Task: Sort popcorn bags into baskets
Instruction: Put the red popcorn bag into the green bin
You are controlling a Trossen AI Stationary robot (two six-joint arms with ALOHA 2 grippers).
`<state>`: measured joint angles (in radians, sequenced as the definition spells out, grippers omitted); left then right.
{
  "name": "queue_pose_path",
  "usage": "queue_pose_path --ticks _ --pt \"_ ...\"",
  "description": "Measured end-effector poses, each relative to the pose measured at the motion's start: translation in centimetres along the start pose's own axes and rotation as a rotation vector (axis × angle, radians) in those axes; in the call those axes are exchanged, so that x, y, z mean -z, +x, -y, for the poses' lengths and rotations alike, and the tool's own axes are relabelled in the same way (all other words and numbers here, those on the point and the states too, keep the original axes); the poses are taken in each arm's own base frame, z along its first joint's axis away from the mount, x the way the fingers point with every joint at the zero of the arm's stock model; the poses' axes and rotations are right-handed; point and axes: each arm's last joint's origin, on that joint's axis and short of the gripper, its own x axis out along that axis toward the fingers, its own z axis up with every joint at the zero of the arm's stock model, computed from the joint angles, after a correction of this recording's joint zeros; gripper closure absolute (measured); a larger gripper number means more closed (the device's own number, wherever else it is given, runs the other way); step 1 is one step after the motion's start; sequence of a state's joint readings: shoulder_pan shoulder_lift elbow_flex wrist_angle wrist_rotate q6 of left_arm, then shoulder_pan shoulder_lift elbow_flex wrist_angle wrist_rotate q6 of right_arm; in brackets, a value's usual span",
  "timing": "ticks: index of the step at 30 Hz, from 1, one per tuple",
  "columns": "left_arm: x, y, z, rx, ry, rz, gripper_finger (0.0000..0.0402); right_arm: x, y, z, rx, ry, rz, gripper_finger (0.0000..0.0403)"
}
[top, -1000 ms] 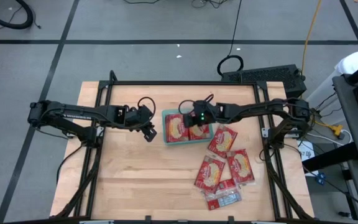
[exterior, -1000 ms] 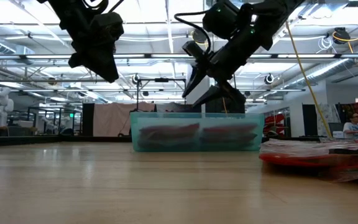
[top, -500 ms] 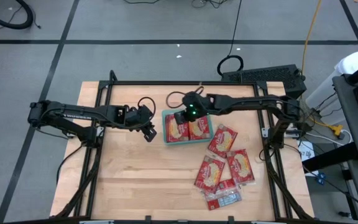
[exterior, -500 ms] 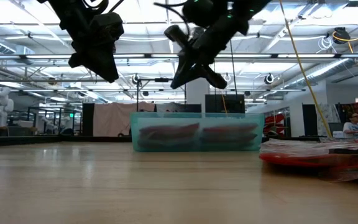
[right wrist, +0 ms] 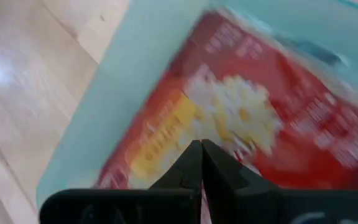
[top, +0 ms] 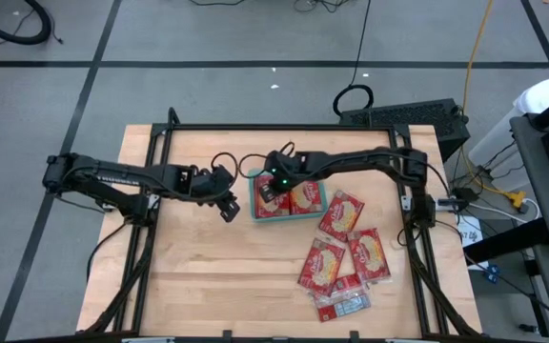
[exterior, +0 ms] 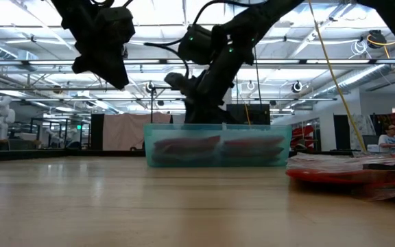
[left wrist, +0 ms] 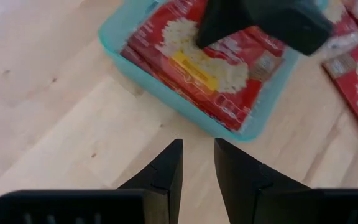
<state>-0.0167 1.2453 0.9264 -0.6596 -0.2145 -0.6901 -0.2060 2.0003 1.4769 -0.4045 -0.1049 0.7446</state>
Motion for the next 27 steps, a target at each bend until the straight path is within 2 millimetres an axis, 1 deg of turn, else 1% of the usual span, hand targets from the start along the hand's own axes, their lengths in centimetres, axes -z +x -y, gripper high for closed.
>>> queue_pose_path --ticks 5,8,14,17,21,23,25,27 --pt "0.3 -0.1 0.4 0.013 0.02 -0.008 0.0309 -0.1 1.9 0.2 -0.017 0.006 0.024 0.0402" --pt "0.3 -0.1 0.4 0.013 0.02 -0.008 0.0309 -0.2 2.7 0.3 -0.022 0.004 0.029 0.0402" --pt "0.2 -0.1 0.4 0.017 0.044 -0.002 0.0309 -0.6 2.9 -0.1 -0.073 -0.011 0.078 0.0403" --pt "0.2 -0.1 0.4 0.016 0.045 -0.002 0.0309 -1.1 1.7 -0.2 -0.088 -0.005 0.102 0.0403" --pt "0.2 -0.1 0.4 0.016 0.054 -0.003 0.0309 -1.7 -1.4 -0.4 -0.089 -0.02 0.118 0.0403" --pt "0.2 -0.1 0.4 0.017 0.066 -0.001 0.0309 -1.8 -3.6 -0.6 -0.088 -0.049 0.125 0.0403" --pt "0.2 -0.1 0.4 0.019 0.083 0.002 0.0309 -1.7 -6.2 -0.9 -0.092 -0.07 0.125 0.0403" --pt "0.2 -0.1 0.4 0.016 0.103 -0.002 0.0309 -1.2 -8.9 -0.9 -0.09 -0.068 0.1 0.0403"
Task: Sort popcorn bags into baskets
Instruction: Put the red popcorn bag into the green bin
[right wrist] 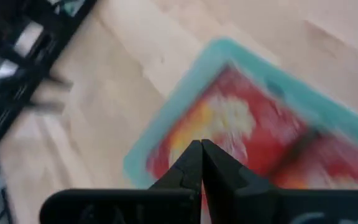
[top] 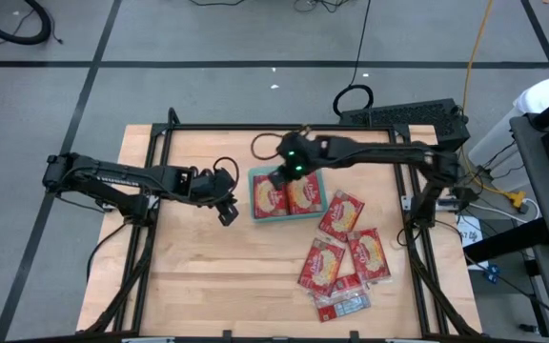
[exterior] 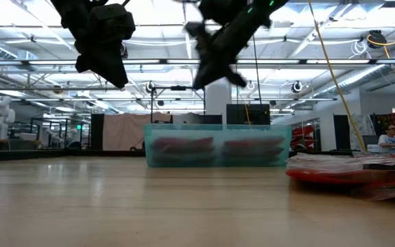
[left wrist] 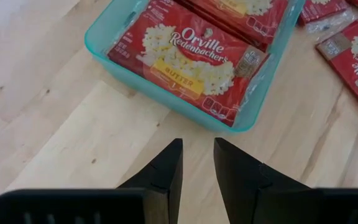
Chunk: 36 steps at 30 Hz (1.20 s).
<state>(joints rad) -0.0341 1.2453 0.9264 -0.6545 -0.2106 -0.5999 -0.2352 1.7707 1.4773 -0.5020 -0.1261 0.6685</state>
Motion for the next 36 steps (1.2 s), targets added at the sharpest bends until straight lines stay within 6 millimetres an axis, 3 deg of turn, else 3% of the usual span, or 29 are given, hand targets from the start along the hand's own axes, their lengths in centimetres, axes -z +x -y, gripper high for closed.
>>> queue_pose_path --ticks 8,16,24,36 --pt "0.1 0.0 -0.1 -0.006 0.031 -0.008 0.0309 3.1 -8.5 0.0 0.103 0.014 -0.159 0.0403" --pt "0.9 -0.1 -0.7 -0.07 -0.024 -0.096 0.0309 7.8 -12.3 0.1 0.085 0.057 -0.243 0.0391" --pt "1.2 -0.2 0.2 -0.003 -0.12 -0.104 0.0309 14.0 -10.8 2.6 0.029 0.197 -0.402 0.0336" --pt "1.0 -1.3 6.1 0.341 -0.261 0.114 0.0309 22.7 -6.0 4.8 -0.023 0.451 -0.512 0.0267"
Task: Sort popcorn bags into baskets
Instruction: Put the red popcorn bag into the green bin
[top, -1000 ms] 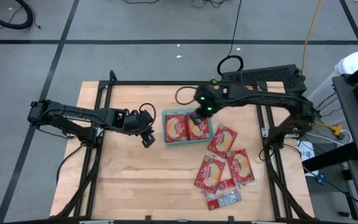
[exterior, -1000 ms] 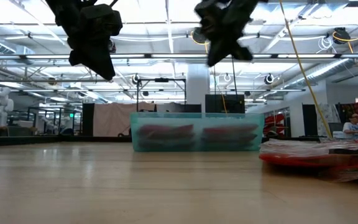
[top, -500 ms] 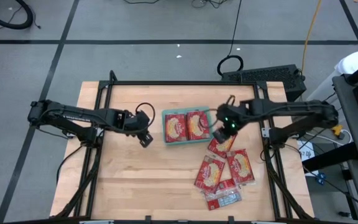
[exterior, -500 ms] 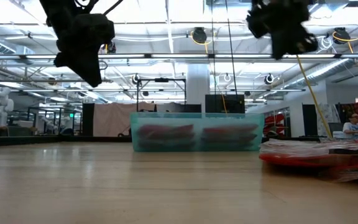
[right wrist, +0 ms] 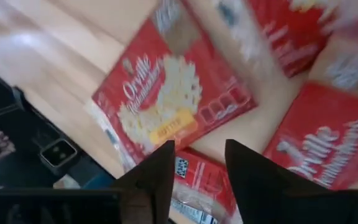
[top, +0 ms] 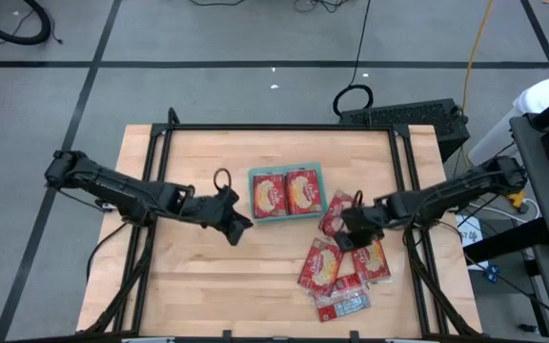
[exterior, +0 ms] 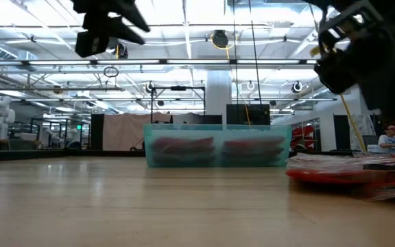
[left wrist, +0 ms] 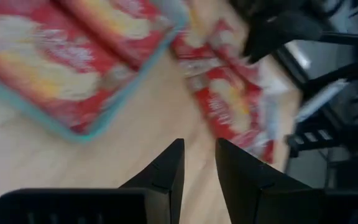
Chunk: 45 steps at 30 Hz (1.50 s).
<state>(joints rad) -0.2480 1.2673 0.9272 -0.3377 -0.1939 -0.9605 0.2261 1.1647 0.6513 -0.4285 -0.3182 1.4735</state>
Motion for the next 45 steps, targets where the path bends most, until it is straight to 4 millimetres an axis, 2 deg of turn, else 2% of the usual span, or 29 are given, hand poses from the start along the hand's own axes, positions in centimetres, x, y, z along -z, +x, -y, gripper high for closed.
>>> queue_pose_path --ticks 4,7,13,22,30,33,37,45 --pt "1.0 1.6 1.4 0.064 0.008 0.021 0.0309 0.6 1.5 1.5 -0.004 0.006 0.003 0.0251" --pt "1.8 3.8 2.0 0.098 0.012 0.025 0.0309 0.9 2.4 2.7 -0.015 0.009 0.015 0.024" --pt "2.7 7.9 4.1 0.281 0.076 0.141 0.0309 1.0 3.4 4.5 -0.01 0.003 0.033 0.0218" --pt "2.9 14.3 6.1 0.145 0.281 0.067 0.0309 0.5 4.3 6.0 -0.128 0.027 0.102 0.0207" --pt "2.6 20.1 6.0 0.141 0.273 -0.001 0.0309 0.5 4.4 5.8 -0.187 0.04 0.108 0.0206" --pt "2.8 21.4 5.8 0.136 0.251 -0.022 0.0309 0.3 4.4 5.9 -0.176 0.041 0.137 0.0206" --pt "3.3 22.2 5.1 0.112 0.22 -0.044 0.0309 0.3 4.4 5.9 -0.178 0.022 0.172 0.0206" --pt "3.7 22.3 4.3 0.039 0.251 -0.098 0.0309 0.1 4.9 5.7 -0.185 0.01 0.187 0.0238"
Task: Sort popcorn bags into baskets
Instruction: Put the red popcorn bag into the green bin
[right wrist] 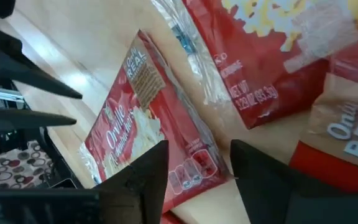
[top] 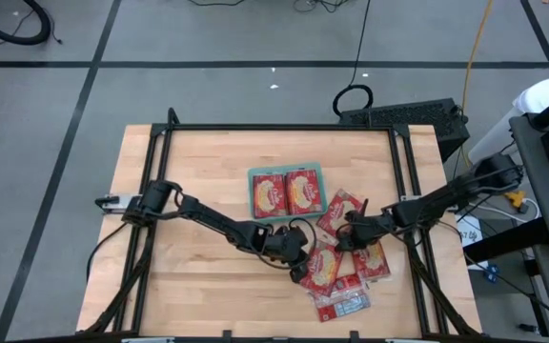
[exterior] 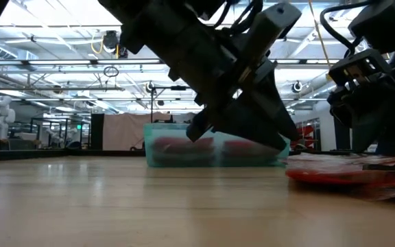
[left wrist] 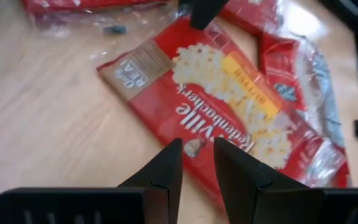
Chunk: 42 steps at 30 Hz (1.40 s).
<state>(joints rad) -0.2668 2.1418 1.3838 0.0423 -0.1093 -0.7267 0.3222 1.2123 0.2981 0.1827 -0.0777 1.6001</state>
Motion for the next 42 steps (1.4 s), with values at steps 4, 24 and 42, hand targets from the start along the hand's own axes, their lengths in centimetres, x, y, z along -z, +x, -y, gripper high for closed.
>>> queue_pose_path --ticks 4,24,42 --pt "-0.1 0.0 -0.5 -0.024 0.036 -0.01 0.0309 0.0 0.7 -0.3 -0.031 -0.01 -0.005 0.0268" --pt "-4.8 -8.3 -1.5 -0.15 -0.171 -0.086 0.0309 -0.1 -0.3 -3.2 -0.321 -0.243 0.086 0.0402" --pt "0.3 -7.5 -0.9 -0.042 -0.026 0.077 0.0146 0.2 -3.6 -5.0 -0.432 -0.499 0.178 0.0403"
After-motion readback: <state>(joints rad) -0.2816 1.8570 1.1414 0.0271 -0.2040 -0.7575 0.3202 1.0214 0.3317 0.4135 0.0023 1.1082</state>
